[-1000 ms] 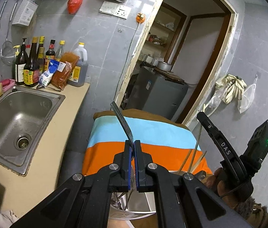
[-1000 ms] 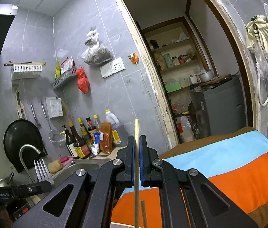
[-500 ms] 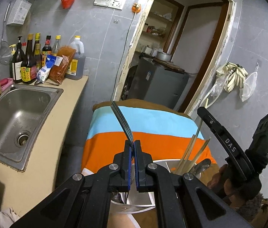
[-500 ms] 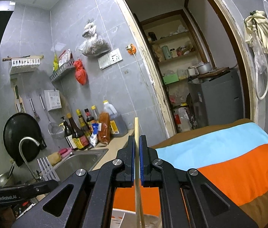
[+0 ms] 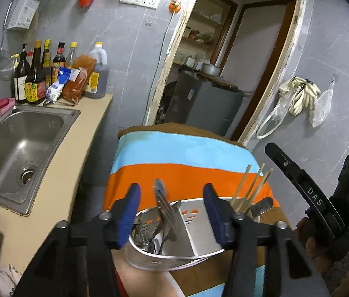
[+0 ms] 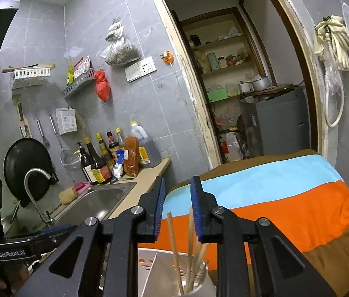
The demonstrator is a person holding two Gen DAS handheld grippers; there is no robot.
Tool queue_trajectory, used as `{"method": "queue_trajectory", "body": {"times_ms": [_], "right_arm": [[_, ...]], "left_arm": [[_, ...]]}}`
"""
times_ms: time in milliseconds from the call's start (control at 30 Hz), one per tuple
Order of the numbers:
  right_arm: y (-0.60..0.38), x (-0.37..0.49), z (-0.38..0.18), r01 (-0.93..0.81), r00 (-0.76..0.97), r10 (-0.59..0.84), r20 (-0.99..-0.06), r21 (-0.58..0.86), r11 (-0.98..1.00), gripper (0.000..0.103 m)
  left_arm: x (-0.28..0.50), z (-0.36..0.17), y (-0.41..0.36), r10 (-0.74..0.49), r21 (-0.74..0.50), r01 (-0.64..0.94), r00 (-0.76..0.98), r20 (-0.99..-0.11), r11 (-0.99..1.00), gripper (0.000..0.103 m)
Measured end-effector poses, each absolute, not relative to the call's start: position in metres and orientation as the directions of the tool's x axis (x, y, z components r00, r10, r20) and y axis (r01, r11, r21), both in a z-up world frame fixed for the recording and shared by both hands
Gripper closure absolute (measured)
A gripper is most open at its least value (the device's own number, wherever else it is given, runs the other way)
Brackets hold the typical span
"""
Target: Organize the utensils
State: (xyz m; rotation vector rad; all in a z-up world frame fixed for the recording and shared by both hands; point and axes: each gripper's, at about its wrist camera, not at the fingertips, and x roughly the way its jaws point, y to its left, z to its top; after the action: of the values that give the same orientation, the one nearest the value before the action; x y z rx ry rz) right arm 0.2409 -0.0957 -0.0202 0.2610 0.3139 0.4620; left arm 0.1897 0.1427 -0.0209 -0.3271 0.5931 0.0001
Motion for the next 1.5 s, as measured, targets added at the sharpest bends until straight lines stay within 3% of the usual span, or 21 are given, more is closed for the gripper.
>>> {"method": "queue_trajectory", "body": {"times_ms": [167, 333, 700, 900, 1033, 1500], "right_arm": [[-0.107, 0.228, -0.014, -0.378, 0.864, 0.45, -0.226, 0.299, 0.876, 0.075], [-0.118, 0.218, -0.009, -0.374, 0.866, 0.437, -0.243, 0.265, 0.889, 0.072], [-0.153, 0.193, 0.003, -0.34, 0.873, 0.394, -0.288, 0.221, 0.914, 0.031], [-0.178, 0.17, 0.014, -0.325, 0.881, 0.363, -0.304, 0.171, 0.93, 0.006], [-0.198, 0.153, 0.018, -0.312, 0.885, 0.343, -0.316, 0.147, 0.939, 0.002], [-0.269, 0.085, 0.018, -0.261, 0.886, 0.277, -0.371, 0.096, 0.961, 0.002]], "left_arm": [[0.186, -0.018, 0.136, -0.083, -0.284, -0.09, 0.836, -0.543, 0.955, 0.042], [0.18, -0.012, 0.129, -0.051, -0.26, -0.099, 0.855, -0.516, 0.96, 0.03], [0.155, -0.003, 0.101, 0.05, -0.185, -0.154, 0.88, -0.472, 0.971, 0.006], [0.13, 0.007, 0.08, 0.083, -0.194, -0.177, 0.906, -0.415, 0.965, 0.001], [0.118, 0.01, 0.066, 0.105, -0.18, -0.191, 0.91, -0.402, 0.965, 0.001], [0.055, -0.002, 0.023, 0.097, -0.159, -0.185, 0.892, -0.442, 0.97, 0.001]]}}
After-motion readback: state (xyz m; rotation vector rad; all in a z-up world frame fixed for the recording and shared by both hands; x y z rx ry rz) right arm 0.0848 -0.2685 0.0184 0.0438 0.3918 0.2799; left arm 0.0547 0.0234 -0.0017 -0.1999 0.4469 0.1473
